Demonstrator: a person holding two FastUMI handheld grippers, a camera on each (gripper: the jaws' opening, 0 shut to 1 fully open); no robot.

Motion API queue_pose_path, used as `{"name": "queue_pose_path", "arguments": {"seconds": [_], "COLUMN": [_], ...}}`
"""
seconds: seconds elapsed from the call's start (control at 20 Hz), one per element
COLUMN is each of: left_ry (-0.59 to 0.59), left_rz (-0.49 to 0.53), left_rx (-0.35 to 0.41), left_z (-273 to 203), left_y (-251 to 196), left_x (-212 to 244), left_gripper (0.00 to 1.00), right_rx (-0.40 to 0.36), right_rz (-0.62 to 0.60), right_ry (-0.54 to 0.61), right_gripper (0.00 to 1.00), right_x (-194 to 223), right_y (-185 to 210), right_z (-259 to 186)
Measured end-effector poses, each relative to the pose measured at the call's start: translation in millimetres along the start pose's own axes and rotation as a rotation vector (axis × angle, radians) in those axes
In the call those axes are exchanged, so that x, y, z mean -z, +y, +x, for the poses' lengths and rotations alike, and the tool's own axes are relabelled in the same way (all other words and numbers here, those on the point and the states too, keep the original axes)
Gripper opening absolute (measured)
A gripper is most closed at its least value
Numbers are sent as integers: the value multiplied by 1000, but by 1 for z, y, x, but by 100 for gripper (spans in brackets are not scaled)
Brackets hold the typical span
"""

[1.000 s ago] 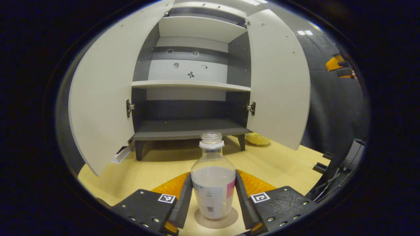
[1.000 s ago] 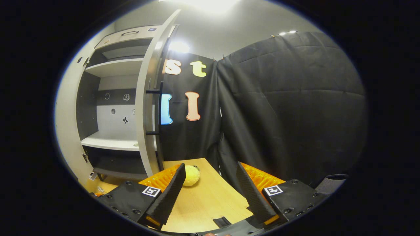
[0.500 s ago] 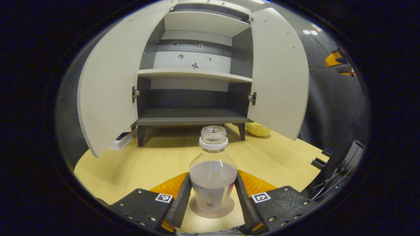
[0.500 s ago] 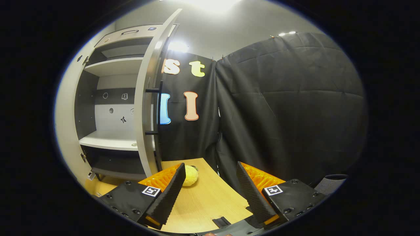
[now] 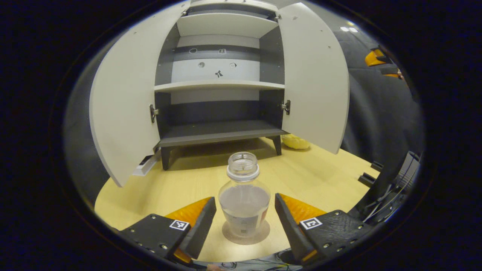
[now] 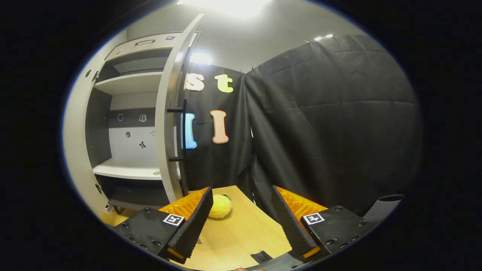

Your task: Grasp the bottle in the cabinet with the left hand and place it on the coaster, then close the right door with the right hand and the left door with the left hand.

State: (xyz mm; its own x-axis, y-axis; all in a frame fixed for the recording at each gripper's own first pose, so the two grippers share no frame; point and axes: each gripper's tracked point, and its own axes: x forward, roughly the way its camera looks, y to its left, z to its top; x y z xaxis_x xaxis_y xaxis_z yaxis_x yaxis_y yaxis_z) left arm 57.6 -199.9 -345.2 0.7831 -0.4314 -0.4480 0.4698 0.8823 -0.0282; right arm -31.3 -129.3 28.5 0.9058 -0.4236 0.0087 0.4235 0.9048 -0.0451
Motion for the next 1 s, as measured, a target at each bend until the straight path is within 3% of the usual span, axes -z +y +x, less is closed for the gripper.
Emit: {"name": "queue_pose_path", "arguments": {"seconds": [0.05, 0.1, 0.3, 0.35, 0.4, 0.45, 0.75, 0.8, 0.85, 0.9, 1.0], "left_ry": [6, 7, -49, -62, -84, -113, -292, -318, -337, -356, -371], "left_rz": [-9, -16, -60, -72, -80, -89, -61, -63, -71, -80, -104], "left_rx": [10, 16, 37, 20, 0, -26, -219, -245, -259, -270, -287], "left_z": [-8, -21, -69, -79, -89, -98, -146, -155, -162, -169, -177], "left_y": [2, 4, 20, 30, 40, 49, 112, 121, 127, 129, 133], "left_x": [-4, -8, -43, -55, -70, -88, -199, -219, -236, -250, -276], "left_gripper": [91, 94, 91, 94, 91, 91, 91, 91, 91, 90, 90], "right_rx": [6, 12, 30, 31, 30, 28, 4, -3, -10, -16, -32], "right_rz": [-3, -4, 4, 7, 8, 5, 31, 42, 54, 64, 75], "right_ry": [-2, -2, 13, 21, 22, 19, -53, -61, -68, -73, -79], "right_gripper": [94, 99, 99, 99, 99, 94, 94, 98, 94, 98, 94], "right_x": [-1, -2, -2, -1, -2, -5, -37, -43, -47, -52, -60], "right_y": [-3, -5, -10, -10, -8, -8, 0, 0, 1, 0, -2], "right_z": [0, -1, -3, -4, -4, -3, 17, 22, 28, 34, 45]}}
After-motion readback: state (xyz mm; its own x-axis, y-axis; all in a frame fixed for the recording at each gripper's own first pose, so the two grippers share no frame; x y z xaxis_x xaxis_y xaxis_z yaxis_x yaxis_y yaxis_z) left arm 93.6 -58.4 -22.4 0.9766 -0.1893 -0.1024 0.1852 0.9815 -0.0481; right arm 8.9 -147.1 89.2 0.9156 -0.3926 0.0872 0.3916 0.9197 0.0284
